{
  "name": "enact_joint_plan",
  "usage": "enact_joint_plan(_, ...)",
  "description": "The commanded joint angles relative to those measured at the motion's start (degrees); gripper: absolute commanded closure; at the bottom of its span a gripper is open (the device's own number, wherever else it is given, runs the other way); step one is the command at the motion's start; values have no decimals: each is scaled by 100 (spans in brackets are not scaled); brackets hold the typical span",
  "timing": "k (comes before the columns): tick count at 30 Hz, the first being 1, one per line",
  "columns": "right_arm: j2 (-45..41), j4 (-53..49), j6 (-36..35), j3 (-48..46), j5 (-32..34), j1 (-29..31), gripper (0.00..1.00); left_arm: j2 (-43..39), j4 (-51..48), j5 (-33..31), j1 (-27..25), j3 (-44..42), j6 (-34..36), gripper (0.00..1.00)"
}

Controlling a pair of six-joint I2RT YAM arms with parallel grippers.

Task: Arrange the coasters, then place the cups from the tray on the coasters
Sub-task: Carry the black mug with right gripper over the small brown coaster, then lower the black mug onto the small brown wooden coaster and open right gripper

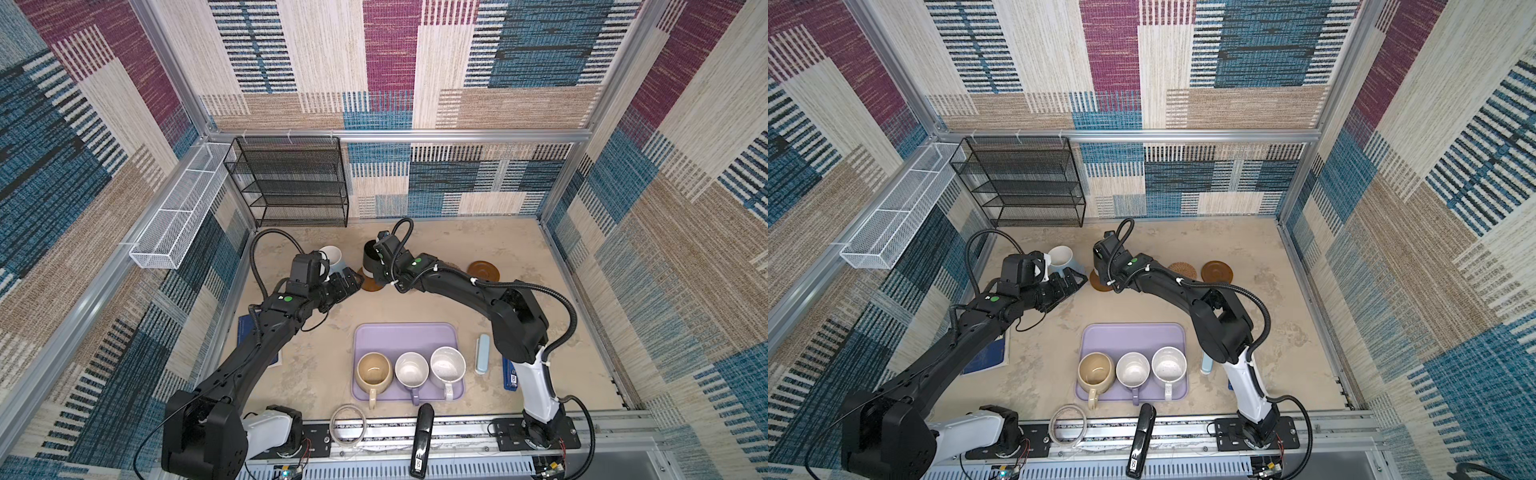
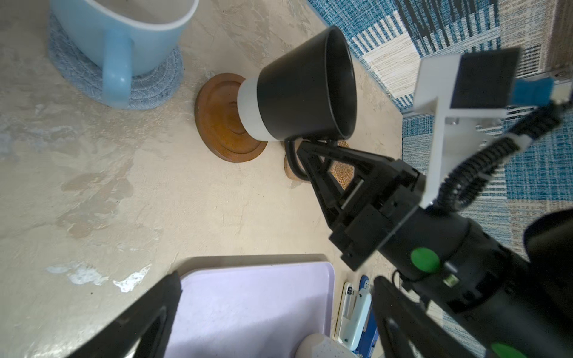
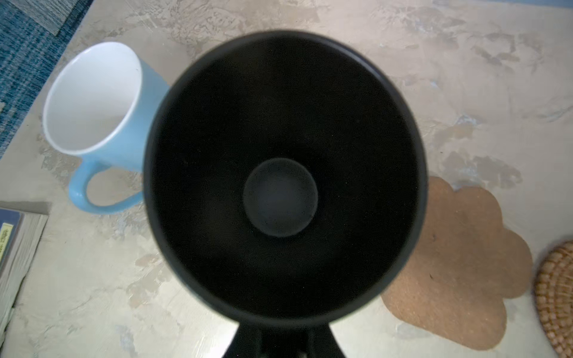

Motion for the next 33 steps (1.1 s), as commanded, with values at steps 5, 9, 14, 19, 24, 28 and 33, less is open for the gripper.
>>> enact_joint_plan(5, 459, -127, -27, 569, 217, -4, 100, 56, 7, 60, 134, -192, 140, 2)
enact_joint_plan(9, 509, -180, -32, 549, 258, 5, 100, 117, 152, 167, 134, -356, 40, 2)
enact_joint_plan(14, 477, -139, -14, 384, 326, 105, 100, 196, 339, 323, 138, -447, -45, 2)
enact_joint_plan(19, 605, -497, 68, 633, 724, 245, 100, 189, 337, 419, 134, -427, -8, 2)
enact_joint_plan(24, 821, -1038, 190, 1040, 1008, 312, 100, 181, 389, 458, 134, -515, -36, 2)
enact_joint_plan(28, 804, -953, 243, 979, 905, 321, 95, 162, 462, 541, 136, -569, -27, 2)
enact_joint_plan(33, 791, -903, 268, 1000, 700, 330, 73, 121, 442, 545, 134, -580, -50, 2)
